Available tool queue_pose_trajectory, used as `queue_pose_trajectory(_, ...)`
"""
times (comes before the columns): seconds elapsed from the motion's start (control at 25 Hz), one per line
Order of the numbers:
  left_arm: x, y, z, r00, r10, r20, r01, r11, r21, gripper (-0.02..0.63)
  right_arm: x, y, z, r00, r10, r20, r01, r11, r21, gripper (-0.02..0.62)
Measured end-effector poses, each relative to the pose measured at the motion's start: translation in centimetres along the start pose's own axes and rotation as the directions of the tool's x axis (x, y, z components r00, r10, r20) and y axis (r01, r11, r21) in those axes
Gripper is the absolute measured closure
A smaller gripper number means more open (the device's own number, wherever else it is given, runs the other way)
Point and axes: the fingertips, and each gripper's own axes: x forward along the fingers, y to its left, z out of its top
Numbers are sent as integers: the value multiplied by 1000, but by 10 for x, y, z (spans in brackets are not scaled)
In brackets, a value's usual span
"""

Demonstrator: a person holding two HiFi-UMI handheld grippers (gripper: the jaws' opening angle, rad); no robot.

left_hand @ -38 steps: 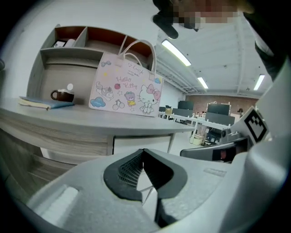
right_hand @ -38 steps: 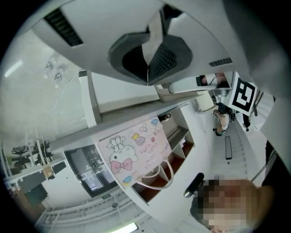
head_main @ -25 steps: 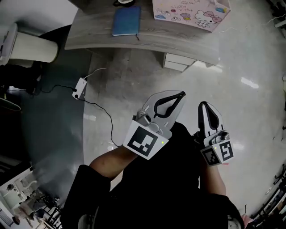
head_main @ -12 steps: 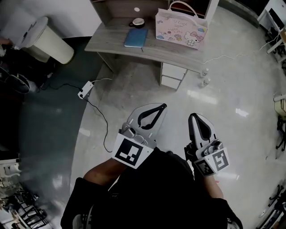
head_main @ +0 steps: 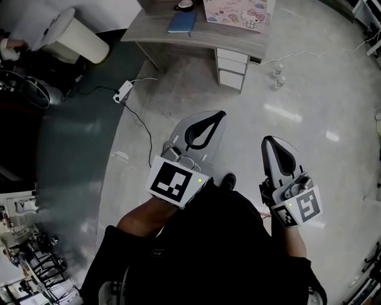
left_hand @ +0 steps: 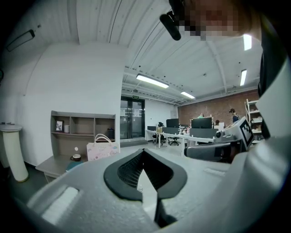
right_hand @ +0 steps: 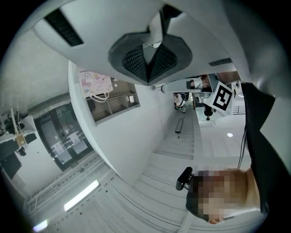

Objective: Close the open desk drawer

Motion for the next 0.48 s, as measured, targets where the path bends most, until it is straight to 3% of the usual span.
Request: queue_pose_trajectory(0.48,-28,-27,2,999,8,31,-8,1000,-14,600,-29,10,12,1000,3,0,-3,999,-35,584)
